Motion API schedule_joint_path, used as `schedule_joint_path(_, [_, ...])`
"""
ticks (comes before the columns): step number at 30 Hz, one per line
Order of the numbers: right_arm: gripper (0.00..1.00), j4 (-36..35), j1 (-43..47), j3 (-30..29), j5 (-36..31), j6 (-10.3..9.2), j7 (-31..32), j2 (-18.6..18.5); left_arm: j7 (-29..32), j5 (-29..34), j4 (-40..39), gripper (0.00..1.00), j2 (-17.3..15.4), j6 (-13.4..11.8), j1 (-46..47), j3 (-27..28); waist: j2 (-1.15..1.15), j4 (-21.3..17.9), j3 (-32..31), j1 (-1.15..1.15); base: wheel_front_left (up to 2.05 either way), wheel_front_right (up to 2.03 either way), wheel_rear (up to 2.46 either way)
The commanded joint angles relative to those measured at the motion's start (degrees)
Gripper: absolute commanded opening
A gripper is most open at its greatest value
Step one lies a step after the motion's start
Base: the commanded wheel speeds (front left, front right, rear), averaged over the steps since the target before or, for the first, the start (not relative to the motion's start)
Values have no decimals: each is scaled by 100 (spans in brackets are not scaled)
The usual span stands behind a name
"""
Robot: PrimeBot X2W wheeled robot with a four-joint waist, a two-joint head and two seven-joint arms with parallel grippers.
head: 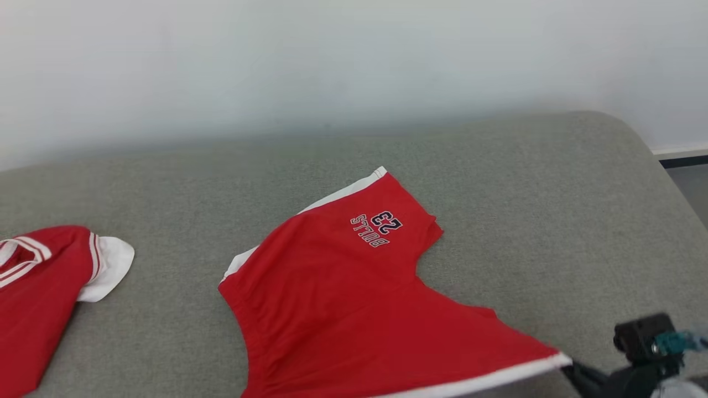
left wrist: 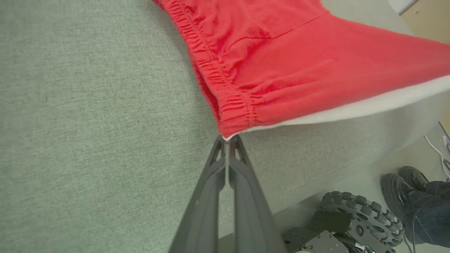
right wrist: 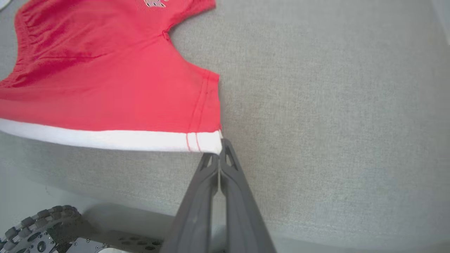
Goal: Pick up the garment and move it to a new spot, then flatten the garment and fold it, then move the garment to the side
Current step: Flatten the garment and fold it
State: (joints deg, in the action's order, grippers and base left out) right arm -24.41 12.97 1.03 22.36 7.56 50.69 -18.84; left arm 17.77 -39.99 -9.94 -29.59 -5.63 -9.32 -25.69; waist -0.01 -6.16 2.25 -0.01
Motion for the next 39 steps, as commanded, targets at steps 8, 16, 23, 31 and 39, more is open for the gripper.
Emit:
schedule_joint_path(8, [0, 1008, -1888, 525, -50, -15, -327, -769, 232, -16, 77, 0, 306, 44, 1098, -51, 1, 453, 496, 1, 0, 0, 0])
schedule_joint_path(16, [0, 2826, -3987, 1278, -50, -15, -1156, -1136, 460, 337, 909, 0, 735, 145, 2714, -246, 1, 996, 1255, 1, 0, 0, 0])
schedule_joint_path(23, [0, 4117, -5281, 1915, -78, -15, -1816, -1319, 369, 587, 1643, 0, 1266, 115, 3758, -416, 1, 1460, 1732, 1, 0, 0, 0])
schedule_joint_path(31, [0, 4959, -6119, 2384, 44, -15, -2236, -1222, 309, 551, 2108, 0, 1558, 76, 4205, -403, 1, 1715, 1974, 1, 0, 0, 0])
schedule_joint_path(39, [0, 5698, -6863, 2675, 41, -15, -2691, -1125, 201, 504, 2380, 0, 1735, 88, 4473, -410, 1, 1852, 2106, 1, 0, 0, 0])
